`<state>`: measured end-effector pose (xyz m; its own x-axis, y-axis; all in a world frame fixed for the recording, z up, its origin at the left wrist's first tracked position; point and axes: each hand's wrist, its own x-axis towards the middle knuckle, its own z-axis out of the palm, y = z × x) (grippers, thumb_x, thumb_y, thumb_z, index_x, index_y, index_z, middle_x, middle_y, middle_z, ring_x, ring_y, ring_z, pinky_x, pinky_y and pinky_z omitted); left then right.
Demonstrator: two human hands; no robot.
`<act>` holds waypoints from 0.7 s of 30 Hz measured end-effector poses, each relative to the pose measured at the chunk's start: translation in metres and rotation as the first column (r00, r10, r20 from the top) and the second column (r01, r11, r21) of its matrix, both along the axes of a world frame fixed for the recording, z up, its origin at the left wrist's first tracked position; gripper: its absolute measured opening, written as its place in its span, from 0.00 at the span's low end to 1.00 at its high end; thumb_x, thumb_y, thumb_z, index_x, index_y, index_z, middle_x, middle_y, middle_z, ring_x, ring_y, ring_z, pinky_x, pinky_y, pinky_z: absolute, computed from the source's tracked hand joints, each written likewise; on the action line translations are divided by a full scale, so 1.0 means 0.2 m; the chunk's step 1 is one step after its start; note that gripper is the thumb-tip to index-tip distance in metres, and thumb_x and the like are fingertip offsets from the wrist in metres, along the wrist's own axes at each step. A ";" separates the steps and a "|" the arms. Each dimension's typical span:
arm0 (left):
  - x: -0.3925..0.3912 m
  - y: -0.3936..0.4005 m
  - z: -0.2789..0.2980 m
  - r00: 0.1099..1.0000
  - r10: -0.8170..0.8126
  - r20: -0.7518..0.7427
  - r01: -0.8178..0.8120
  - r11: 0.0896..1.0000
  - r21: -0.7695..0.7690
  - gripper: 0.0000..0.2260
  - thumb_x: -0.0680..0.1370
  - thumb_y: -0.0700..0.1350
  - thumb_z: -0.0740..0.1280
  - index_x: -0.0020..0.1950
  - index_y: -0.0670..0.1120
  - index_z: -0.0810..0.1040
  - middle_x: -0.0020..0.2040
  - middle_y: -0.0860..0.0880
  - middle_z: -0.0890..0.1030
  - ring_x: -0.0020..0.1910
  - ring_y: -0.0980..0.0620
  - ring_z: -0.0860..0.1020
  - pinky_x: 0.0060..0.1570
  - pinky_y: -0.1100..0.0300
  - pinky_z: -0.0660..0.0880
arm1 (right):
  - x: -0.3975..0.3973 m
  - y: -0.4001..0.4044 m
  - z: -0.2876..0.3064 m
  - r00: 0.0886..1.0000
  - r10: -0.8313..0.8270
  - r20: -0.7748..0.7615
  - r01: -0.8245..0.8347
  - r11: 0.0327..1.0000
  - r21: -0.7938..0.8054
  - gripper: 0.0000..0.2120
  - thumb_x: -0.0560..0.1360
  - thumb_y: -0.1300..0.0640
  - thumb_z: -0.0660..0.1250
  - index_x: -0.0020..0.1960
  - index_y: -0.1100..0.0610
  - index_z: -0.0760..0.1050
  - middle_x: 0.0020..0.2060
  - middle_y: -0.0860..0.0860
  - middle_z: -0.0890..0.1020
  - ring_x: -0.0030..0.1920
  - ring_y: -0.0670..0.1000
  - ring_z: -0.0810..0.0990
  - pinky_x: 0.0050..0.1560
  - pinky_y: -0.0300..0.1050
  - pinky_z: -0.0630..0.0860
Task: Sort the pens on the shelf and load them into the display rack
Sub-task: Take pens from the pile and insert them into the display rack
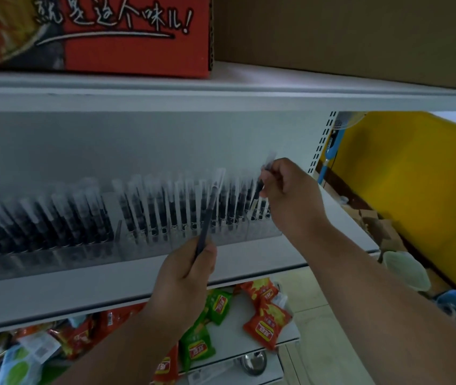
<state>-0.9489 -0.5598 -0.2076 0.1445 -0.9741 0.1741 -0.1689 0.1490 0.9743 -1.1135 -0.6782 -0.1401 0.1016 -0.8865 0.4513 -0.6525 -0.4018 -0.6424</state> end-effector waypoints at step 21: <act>0.00 0.01 -0.02 0.998 -0.022 0.057 0.023 0.999 -0.029 0.14 0.76 0.57 0.58 0.34 0.53 0.66 0.30 0.53 0.64 0.29 0.53 0.62 0.35 0.54 0.61 | 0.04 0.01 -0.13 0.985 0.041 -0.170 -0.017 0.990 0.140 0.09 0.81 0.53 0.62 0.45 0.57 0.74 0.37 0.52 0.79 0.38 0.52 0.77 0.36 0.43 0.71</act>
<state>-0.9492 -0.5584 -0.2111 0.1118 -0.9712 0.2103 -0.2204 0.1822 0.9583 -1.1064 -0.6768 -0.1662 0.1936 -0.9344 0.2990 -0.7478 -0.3378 -0.5716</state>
